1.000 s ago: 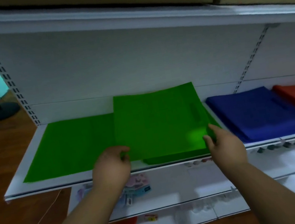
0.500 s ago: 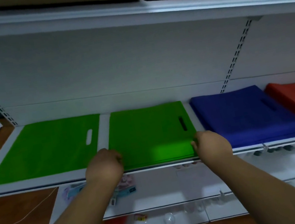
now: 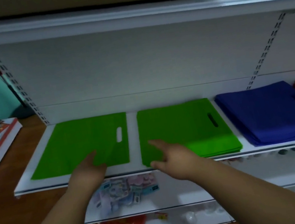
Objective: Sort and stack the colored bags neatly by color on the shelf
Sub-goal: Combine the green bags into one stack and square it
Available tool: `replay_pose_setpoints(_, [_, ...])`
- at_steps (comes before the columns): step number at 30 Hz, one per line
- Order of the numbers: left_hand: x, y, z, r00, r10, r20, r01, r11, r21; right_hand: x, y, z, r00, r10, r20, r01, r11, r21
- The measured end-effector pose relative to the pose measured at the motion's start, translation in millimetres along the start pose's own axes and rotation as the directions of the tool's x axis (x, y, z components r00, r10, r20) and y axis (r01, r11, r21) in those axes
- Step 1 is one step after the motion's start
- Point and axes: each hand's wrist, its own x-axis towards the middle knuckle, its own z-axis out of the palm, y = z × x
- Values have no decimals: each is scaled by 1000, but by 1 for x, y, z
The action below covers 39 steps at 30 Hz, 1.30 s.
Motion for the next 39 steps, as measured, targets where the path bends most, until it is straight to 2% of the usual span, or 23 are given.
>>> replay_pose_setpoints(2, [13,-26,-23,992,-116,53,123,979,-160,17,-36,18,991,12,136,-27,994,108])
replay_pose_setpoints(5, [24,-66,-50,988,-115,102,136,963,-232,42,-76,46,959,145,244,-201,954,224])
replay_pose_setpoints(8, [20,-103,-62,981,-100,166,155,919,-363,57,-92,67,923,281,261,-340,915,219])
replay_pose_setpoints(12, [-2,-139,-72,983,-79,164,152,849,-506,36,-104,83,912,320,255,-389,873,295])
replay_pose_setpoints(13, [-9,-145,-74,981,-87,171,171,801,-573,28,-105,92,925,318,208,-373,867,330])
replay_pose_setpoints(15, [-21,-155,-76,976,-107,189,209,697,-686,19,-101,114,951,309,-8,-291,904,312])
replay_pose_setpoints(17, [-22,-164,-77,975,-137,176,222,601,-767,16,-95,136,930,303,-210,-237,928,287])
replay_pose_setpoints(20, [-9,-180,-79,973,-200,118,209,531,-821,18,-94,149,906,283,-316,-203,944,262])
replay_pose_setpoints(23, [-3,-188,-83,980,-199,20,141,613,-777,15,-97,142,935,84,-344,-88,996,3])
replay_pose_setpoints(25, [-2,-187,-85,981,-191,-32,106,670,-735,17,-101,133,943,-91,-319,22,976,-215])
replay_pose_setpoints(27, [-1,-185,-82,982,-164,-89,66,751,-657,20,-104,121,914,-190,-359,68,943,-327])
replay_pose_setpoints(31, [-13,-177,-72,983,-64,-173,-21,894,-448,17,-103,91,813,-278,-511,61,914,-401])
replay_pose_setpoints(34, [-24,-159,-66,962,30,-272,-114,948,-296,10,-90,74,761,-258,-595,27,929,-369])
replay_pose_setpoints(37, [-33,-127,-52,918,154,-366,-249,941,-229,-5,-61,64,737,-150,-659,-47,961,-272])
replay_pose_setpoints(39, [-37,-99,-37,895,230,-382,-313,934,-171,-19,-35,53,731,-73,-678,-95,974,-207])
